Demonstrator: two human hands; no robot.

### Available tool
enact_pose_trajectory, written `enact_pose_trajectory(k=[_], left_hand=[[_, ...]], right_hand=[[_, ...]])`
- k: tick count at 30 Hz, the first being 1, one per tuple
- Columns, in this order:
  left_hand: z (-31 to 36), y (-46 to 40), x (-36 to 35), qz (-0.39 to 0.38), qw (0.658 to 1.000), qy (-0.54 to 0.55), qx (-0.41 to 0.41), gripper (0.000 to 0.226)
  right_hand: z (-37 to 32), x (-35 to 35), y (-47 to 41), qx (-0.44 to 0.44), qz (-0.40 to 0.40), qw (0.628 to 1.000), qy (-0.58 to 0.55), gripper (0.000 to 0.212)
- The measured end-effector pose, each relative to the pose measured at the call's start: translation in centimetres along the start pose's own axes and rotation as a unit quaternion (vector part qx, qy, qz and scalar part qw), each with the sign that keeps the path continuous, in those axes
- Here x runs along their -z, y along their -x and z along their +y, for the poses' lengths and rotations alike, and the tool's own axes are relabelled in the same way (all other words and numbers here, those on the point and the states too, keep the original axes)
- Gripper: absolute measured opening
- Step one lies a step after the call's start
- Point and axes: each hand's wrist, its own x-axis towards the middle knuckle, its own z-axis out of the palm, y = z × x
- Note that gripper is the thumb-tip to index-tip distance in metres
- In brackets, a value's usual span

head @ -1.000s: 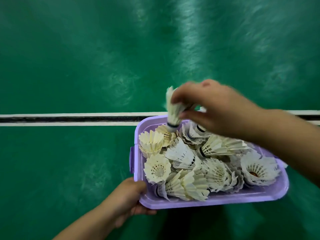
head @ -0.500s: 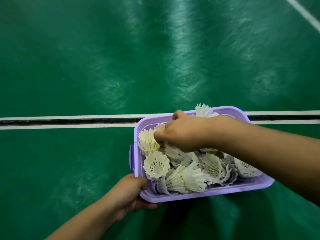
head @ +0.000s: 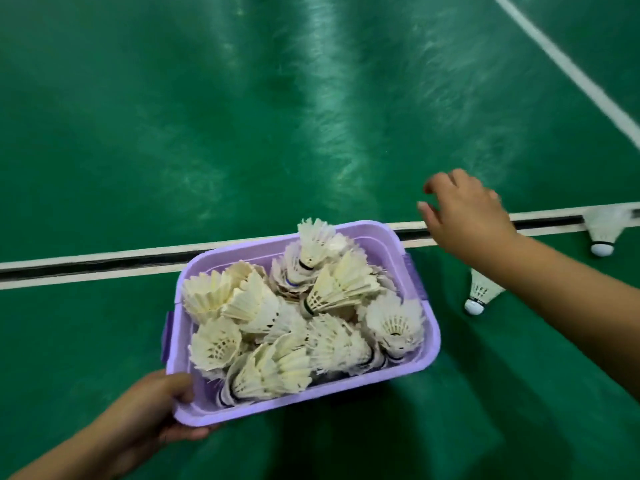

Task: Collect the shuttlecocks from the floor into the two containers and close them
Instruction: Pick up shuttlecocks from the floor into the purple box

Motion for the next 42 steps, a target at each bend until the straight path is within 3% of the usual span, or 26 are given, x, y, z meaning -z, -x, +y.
enact_pose_trajectory(k=[2,3,5,7,9,11,14,17,19,21,24,27,30,33,35,37,39,40,42], left_hand=[[0.0,0.2,1.3,0.044,0.999,0.001,0.015,0.013],[0.1,0.1,1.6,0.065,0.998,-0.002,0.025,0.012],[-0.1,-0.3,1.7,0.087,0.995,-0.015,0.036,0.023],[0.3,-0.4,0.5,0.066,0.997,-0.016,0.031,0.03],[1.1,0.1,-1.4,0.031,0.999,-0.023,0.018,0.028],[1.9,0.6,-3.3,-0.002,1.0,-0.029,0.004,0.024],[3.0,1.6,-6.2,-0.047,0.998,-0.018,-0.025,0.021],[3.8,2.3,-8.6,-0.095,0.995,-0.006,-0.035,0.023],[3.9,2.7,-9.6,-0.124,0.992,-0.003,-0.03,0.024],[3.9,2.8,-10.0,-0.133,0.991,-0.001,-0.024,0.024],[4.1,3.3,-10.1,-0.132,0.991,0.001,-0.019,0.02],[3.9,3.6,-9.4,-0.121,0.992,-0.01,-0.018,0.019],[3.6,3.5,-9.7,-0.114,0.993,-0.019,-0.016,0.022],[4.1,3.8,-10.4,-0.102,0.995,-0.002,-0.004,0.012],[4.4,4.2,-11.2,-0.099,0.995,0.012,-0.005,0.015],[5.2,4.5,-12.4,-0.092,0.995,0.042,0.0,0.022],[5.9,4.3,-13.3,-0.088,0.995,0.047,0.004,0.025],[6.4,4.1,-13.8,-0.085,0.996,0.04,0.006,0.023],[7.3,3.5,-14.7,-0.086,0.996,0.009,0.0,0.019]], right_hand=[[5.0,-2.1,1.5,-0.147,-0.168,0.972,0.075,0.054],[7.1,-3.1,2.7,-0.18,-0.227,0.955,0.065,0.06],[10.4,-5.0,5.0,-0.191,-0.272,0.943,-0.009,0.058],[12.8,-6.0,6.8,-0.21,-0.236,0.944,-0.089,0.04],[13.7,-5.2,7.1,-0.247,-0.123,0.946,-0.168,0.019],[13.2,-2.7,6.1,-0.246,0.005,0.933,-0.262,0.022],[9.7,2.2,5.5,-0.117,0.096,0.902,-0.405,0.011],[4.8,5.4,6.8,0.063,0.026,0.901,-0.429,0.007],[2.5,5.6,7.5,0.204,0.013,0.933,-0.297,0.003],[1.2,4.8,7.6,0.326,0.022,0.936,-0.129,0.007],[0.4,3.3,7.2,0.388,-0.033,0.921,0.017,0.027],[-2.1,2.9,7.0,0.415,-0.158,0.889,0.111,0.018],[-3.4,1.7,6.6,0.388,-0.268,0.871,0.14,0.017],[-2.0,2.1,6.8,0.33,-0.265,0.906,-0.018,0.017],[0.2,3.3,6.6,0.248,-0.219,0.925,-0.186,0.021],[3.9,3.9,5.4,0.176,-0.06,0.947,-0.262,0.028],[9.2,2.8,3.0,0.056,0.055,0.981,-0.175,0.037],[12.5,2.2,1.7,-0.034,0.043,0.994,-0.096,0.04],[18.8,0.2,-0.1,-0.197,-0.067,0.978,0.003,0.053]])
